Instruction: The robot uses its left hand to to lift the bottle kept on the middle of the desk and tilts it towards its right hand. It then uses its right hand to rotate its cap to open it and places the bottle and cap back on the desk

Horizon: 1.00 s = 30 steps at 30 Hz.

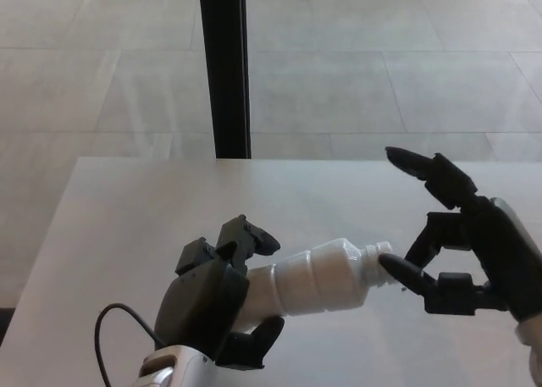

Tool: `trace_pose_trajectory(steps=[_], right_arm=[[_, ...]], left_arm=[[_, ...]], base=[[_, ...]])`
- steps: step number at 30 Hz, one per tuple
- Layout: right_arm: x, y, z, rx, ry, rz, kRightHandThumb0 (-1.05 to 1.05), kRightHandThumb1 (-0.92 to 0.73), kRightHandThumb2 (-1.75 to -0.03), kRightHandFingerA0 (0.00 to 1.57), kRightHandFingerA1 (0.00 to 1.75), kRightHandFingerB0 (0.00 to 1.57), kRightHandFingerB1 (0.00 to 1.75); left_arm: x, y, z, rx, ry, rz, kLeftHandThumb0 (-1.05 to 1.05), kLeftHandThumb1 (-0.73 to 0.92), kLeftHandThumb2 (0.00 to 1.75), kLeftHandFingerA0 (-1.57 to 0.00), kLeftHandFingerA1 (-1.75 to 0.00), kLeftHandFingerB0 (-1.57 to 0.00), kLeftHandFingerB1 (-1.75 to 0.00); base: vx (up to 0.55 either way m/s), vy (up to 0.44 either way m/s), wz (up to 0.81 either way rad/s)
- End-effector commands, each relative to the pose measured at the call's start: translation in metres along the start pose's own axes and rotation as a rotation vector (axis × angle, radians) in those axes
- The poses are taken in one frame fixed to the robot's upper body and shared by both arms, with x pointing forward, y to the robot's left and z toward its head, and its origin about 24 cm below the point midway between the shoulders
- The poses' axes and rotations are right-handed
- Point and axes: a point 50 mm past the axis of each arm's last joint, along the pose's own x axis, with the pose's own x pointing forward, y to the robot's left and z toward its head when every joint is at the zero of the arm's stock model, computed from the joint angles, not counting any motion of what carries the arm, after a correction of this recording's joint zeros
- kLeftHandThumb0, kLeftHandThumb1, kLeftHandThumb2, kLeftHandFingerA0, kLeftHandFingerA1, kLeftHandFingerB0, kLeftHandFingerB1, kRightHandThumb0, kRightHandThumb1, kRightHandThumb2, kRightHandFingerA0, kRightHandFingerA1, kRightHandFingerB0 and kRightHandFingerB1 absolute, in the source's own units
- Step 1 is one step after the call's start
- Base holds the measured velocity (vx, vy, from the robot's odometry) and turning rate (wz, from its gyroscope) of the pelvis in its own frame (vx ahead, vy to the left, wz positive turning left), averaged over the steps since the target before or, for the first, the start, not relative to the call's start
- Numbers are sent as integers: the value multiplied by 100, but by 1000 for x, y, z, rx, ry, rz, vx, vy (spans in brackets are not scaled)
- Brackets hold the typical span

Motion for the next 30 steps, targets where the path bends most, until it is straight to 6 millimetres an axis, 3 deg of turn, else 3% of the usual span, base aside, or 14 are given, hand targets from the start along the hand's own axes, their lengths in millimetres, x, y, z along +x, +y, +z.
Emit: trace_pose_trajectory(steps=[1,2,3,11,12,16,17,18,19,21,25,28,29,30], right_arm=[[-2,-11,-5,14,11,-15,-63,-48,-83,92,105,9,43],[-6,-14,-9,19,31,-12,-58,-60,-58,93,105,16,31],[-9,-15,-13,15,48,-8,-59,-60,-58,94,104,19,31],[-24,-17,-30,19,123,1,-53,-58,-58,95,103,29,31],[-26,-17,-32,17,136,2,-61,-48,-81,95,102,24,44],[-30,-14,-38,2,167,8,-53,-59,-58,93,102,31,31],[-31,-13,-39,6,175,6,-59,-48,-83,93,101,26,45],[-32,-12,-40,11,182,8,-53,-60,-58,93,101,32,31],[-34,-11,-42,13,190,12,-57,-48,-83,93,100,26,45],[-36,-9,-44,10,200,18,-57,-49,-83,94,99,26,45],[-38,-6,-48,10,215,21,-59,-48,-83,93,99,28,45],[-36,-5,-49,0,224,22,-54,-60,-59,93,101,35,32],[-36,-4,-49,2,228,21,-53,-60,-59,92,104,36,32],[-35,-3,-51,6,233,21,-58,-48,-84,93,102,29,46]], left_arm=[[-1,2,0,2,-25,29,21,53,133,-98,-175,-86,-162],[-1,2,0,7,-33,33,21,54,130,-96,-175,-86,-158],[-2,2,0,8,-42,39,17,52,133,-113,-173,-96,-147],[-4,1,0,6,-109,89,18,49,141,-112,-175,-96,-151],[-4,1,0,5,-113,95,17,52,139,-114,-175,-97,-151],[-3,1,-1,2,-145,118,15,50,142,-111,-175,-97,-153],[-3,1,-1,4,-147,125,10,54,135,-109,-175,-95,-152],[-3,0,-1,1,-144,126,10,53,138,-107,-175,-95,-153],[-4,0,0,-2,-143,125,10,53,138,-105,-175,-94,-153],[-4,0,1,1,-140,126,15,57,129,-92,-175,-84,-154],[-4,1,2,8,-151,144,17,57,130,-97,-175,-88,-152],[-5,1,2,-27,-162,166,14,60,125,-95,-175,-87,-154],[-5,0,2,-32,-168,170,13,53,142,-109,-175,-95,-153],[-6,0,2,-43,-176,176,13,54,145,-110,-174,-96,-153]], base=[[0,0,0],[0,0,0],[0,0,0],[0,0,0],[0,0,0],[0,0,0],[0,0,0],[0,0,0],[0,0,0],[0,0,0],[0,0,0],[0,0,0],[0,0,0],[0,0,0]])
